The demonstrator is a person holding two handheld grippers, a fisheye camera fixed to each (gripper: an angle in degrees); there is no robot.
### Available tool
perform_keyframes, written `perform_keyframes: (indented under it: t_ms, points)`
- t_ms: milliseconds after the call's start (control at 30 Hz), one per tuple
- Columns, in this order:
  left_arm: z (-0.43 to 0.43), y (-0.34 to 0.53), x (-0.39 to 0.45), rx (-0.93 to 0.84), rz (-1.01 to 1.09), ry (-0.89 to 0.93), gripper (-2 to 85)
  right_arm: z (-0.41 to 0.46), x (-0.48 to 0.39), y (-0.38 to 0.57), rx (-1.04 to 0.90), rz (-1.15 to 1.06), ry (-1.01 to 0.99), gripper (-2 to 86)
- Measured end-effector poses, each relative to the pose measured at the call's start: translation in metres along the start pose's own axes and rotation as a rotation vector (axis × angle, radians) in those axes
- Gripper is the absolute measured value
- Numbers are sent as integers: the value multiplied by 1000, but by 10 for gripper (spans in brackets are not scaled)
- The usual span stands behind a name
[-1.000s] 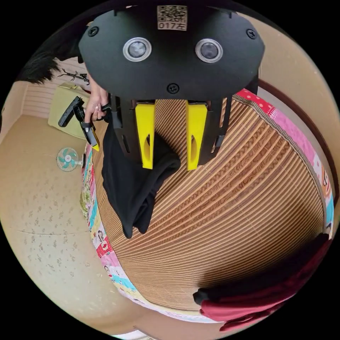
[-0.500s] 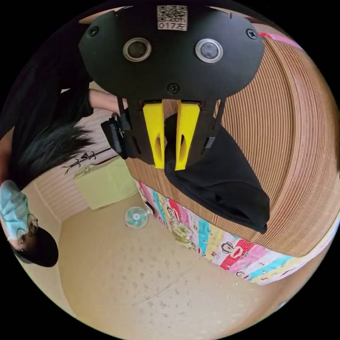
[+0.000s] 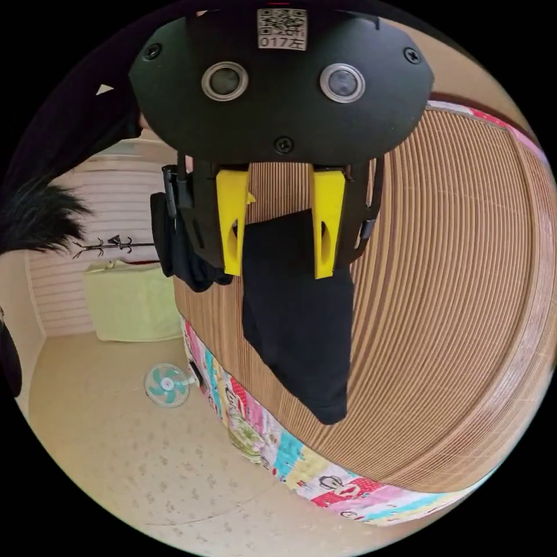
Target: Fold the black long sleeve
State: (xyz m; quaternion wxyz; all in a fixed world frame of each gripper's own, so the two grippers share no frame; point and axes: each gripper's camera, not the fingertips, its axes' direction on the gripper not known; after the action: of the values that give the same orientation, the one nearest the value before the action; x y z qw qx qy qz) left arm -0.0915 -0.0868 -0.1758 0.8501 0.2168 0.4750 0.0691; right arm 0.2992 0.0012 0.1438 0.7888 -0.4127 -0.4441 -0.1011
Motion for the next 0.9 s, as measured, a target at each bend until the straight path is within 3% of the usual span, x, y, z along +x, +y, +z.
perform_keyframes:
  t_ms: [100,233,367,433,500,600,733,900]
  points:
    - [55,-3,-55,-306,-220,91,158,3,13,-3,-9,125,-231,165]
    - [76,11,-60,-369,-341,415,77,18,29,-5,2,307,-482,233]
    - [50,19,6,-411,-185,478,65,26,11,-20,55,311,-707,249]
    - [26,22,61,-472,-32,408,58,28,-22,-44,52,180,-956,234]
    - [2,21,99,-453,96,375,25,12,-58,-58,19,58,-917,221]
    - [-23,21,185,-569,467,605,-3,-47,-130,-75,53,-216,-805,204]
    - [-57,35,276,-595,815,472,0,-150,-191,-81,183,-508,-913,183]
    - [-66,15,284,-580,790,522,29,-255,-219,-50,295,-671,-740,160]
